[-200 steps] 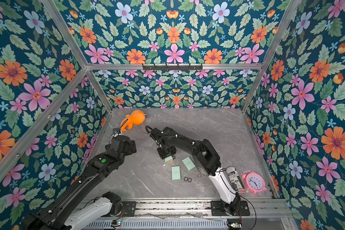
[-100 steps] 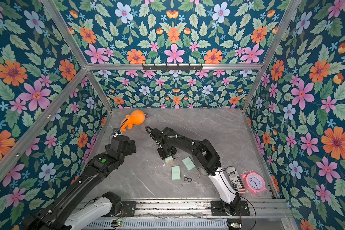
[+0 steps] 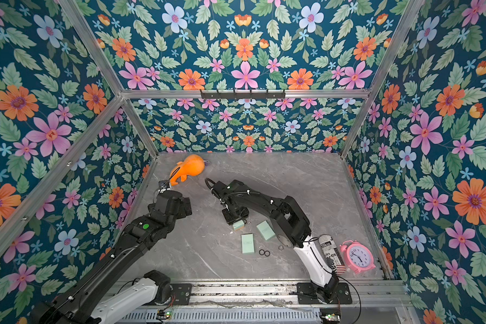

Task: Take the rings out of the lift-off lid box
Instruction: Close the lid on the jewelry box.

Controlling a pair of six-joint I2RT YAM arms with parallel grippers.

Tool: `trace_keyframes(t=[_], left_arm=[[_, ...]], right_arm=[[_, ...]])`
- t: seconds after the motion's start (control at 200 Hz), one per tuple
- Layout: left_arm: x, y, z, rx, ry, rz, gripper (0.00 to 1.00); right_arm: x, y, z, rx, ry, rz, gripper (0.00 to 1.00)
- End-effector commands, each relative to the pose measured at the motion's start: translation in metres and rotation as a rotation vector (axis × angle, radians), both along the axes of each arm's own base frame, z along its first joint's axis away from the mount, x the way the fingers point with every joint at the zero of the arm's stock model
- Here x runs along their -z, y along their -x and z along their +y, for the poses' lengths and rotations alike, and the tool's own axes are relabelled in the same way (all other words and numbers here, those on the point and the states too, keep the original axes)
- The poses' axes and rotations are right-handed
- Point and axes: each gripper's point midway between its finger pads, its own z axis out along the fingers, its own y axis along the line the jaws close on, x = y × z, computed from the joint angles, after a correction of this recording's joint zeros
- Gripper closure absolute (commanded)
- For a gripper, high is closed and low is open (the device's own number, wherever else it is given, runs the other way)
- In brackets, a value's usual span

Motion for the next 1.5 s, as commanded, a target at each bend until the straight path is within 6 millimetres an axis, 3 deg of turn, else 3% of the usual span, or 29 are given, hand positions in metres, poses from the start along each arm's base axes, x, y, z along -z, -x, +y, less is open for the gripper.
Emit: trace_keyframes(t=[0.0, 0.23, 0.86, 1.495], left_arm=[[0.001, 0.001, 0.002, 0.002, -0.015, 0.012, 0.01], [0.001, 0.001, 0.002, 0.001, -0.014, 0.011, 0.00], [0.001, 0.001, 0.003, -0.001, -0.013, 0.011, 0.01], [0.001, 0.001, 0.004, -0.003, -0.008, 0.014, 0.00]], right_arm=[[-0.001, 0.003, -0.003, -0.001, 0.011, 0.010, 0.64], [-0.009, 0.001, -0.002, 0.002, 0.000, -0.003, 0.63], [0.001, 0.005, -0.003, 0.015, 0.008, 0.019, 0.61], [-0.009, 0.005, -0.001, 0.042, -0.007, 0.019, 0.61]])
